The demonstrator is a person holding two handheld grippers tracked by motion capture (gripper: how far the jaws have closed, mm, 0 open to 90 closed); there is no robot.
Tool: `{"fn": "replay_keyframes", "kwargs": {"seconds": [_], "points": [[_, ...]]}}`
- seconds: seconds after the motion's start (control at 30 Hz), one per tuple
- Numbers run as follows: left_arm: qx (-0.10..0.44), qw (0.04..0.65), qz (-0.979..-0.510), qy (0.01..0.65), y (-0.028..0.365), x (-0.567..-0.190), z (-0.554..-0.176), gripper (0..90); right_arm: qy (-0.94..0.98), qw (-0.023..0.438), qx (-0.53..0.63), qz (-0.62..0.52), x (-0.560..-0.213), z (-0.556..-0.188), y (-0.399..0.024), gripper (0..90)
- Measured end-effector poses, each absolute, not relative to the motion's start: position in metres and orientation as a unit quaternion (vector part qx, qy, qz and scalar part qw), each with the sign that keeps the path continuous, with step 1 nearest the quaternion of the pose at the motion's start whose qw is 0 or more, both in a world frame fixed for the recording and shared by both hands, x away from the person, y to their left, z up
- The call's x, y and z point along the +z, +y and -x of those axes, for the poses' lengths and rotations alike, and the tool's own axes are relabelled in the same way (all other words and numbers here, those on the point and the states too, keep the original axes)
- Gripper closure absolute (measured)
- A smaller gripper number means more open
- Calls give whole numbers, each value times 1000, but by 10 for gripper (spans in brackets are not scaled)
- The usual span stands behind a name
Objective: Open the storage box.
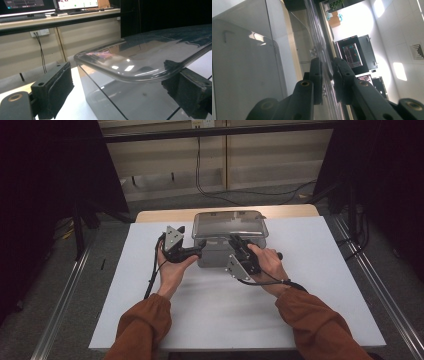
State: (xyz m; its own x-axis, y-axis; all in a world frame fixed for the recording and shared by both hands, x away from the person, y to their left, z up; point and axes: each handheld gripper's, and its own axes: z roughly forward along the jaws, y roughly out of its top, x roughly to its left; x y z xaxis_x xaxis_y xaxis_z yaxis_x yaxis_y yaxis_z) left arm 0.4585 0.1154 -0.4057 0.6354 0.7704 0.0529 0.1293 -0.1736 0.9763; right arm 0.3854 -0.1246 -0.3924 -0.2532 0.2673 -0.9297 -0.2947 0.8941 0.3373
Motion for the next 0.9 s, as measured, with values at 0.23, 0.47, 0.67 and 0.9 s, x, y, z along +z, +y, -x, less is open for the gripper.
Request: {"fn": "replay_keyframes", "kwargs": {"seconds": [0.23, 0.47, 0.67, 0.9], "points": [[294, 550, -716, 314, 116, -405, -457, 123, 756, 607, 243, -16, -396, -389, -125, 693], [290, 556, -714, 314, 116, -405, -458, 130, 760, 571, 300, -80, -397, -392, -133, 551], [291, 555, -714, 312, 116, -405, -458, 129, 759, 532, 346, -146, -396, -396, -147, 378], [293, 557, -713, 309, 118, -404, -458, 122, 758, 489, 379, -206, -395, -402, -162, 287]]}}
